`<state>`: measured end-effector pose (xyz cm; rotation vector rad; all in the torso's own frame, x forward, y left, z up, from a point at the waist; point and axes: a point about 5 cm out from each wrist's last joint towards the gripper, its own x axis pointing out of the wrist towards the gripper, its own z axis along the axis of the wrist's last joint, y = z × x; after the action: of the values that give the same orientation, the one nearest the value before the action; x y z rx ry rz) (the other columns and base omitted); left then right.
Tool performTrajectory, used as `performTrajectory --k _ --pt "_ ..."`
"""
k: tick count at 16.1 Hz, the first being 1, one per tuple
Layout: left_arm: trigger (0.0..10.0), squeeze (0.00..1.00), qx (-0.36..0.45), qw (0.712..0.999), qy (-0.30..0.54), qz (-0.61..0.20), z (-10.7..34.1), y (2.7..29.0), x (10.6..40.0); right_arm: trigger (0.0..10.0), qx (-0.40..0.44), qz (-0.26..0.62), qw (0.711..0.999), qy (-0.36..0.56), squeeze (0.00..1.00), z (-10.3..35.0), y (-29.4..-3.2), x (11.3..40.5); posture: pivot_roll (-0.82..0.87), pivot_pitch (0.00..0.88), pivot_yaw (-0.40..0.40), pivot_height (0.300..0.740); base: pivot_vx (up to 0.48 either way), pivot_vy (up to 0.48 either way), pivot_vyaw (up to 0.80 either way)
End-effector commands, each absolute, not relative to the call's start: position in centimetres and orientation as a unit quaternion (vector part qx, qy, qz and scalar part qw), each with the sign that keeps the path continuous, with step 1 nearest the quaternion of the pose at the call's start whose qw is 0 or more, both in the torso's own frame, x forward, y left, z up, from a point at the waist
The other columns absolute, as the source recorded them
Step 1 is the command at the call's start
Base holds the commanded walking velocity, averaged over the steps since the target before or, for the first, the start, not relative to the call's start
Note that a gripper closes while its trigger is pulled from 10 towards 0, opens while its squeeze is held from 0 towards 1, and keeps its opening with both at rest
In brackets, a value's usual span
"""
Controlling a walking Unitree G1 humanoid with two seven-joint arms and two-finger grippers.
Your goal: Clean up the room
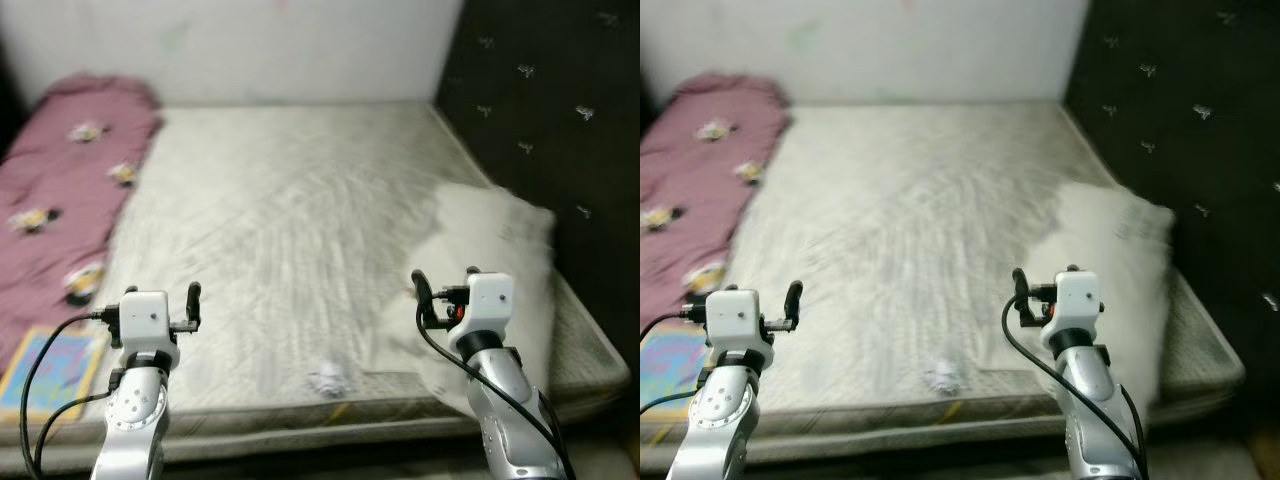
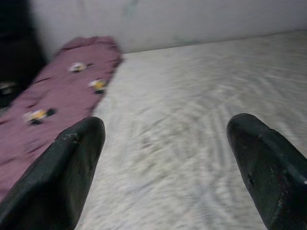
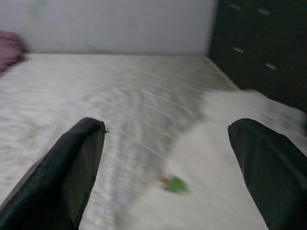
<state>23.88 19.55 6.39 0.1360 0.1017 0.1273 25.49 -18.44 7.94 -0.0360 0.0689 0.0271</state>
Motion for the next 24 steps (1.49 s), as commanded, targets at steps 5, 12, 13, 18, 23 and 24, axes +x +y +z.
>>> performTrajectory --k 5,12,13,18,23,24 --pt "10.0 0.00 0.083 0.995 0.041 0.031 7.9 19.9 23.7 10.0 0.023 -0.042 0.999 -0.003 0.00 9.7 -18.2 24.9 -0.06 0.000 0.023 0.740 0.000 0.000 0.00" --pt "10.0 0.00 0.078 0.997 0.002 0.010 9.1 17.7 26.1 10.0 0.048 -0.035 0.998 -0.006 0.00 10.0 -19.0 25.5 -0.10 0.000 -0.004 0.740 0.000 0.000 0.00" --pt "10.0 0.00 0.073 0.997 0.000 0.014 9.2 17.7 26.3 10.0 0.046 -0.036 0.998 -0.003 0.00 9.8 -19.0 25.5 -0.10 0.000 -0.006 0.740 0.000 0.000 0.00" --pt "10.0 0.00 0.078 0.997 -0.006 0.011 10.3 18.1 26.0 10.0 0.051 -0.030 0.998 0.001 0.00 10.4 -18.5 25.0 -0.08 0.000 -0.036 0.740 0.000 0.000 0.00" --pt "10.0 0.00 0.071 0.997 -0.008 0.013 10.8 18.1 26.1 10.0 0.044 -0.004 0.999 -0.007 0.00 11.3 -18.5 25.5 -0.06 0.000 -0.050 0.740 0.000 -0.235 0.18" --pt "10.0 0.00 0.071 0.997 -0.008 0.013 10.9 18.2 26.0 10.0 0.042 -0.005 0.999 -0.005 0.00 11.2 -18.5 25.6 -0.06 0.000 -0.050 0.740 0.000 -0.315 0.00"
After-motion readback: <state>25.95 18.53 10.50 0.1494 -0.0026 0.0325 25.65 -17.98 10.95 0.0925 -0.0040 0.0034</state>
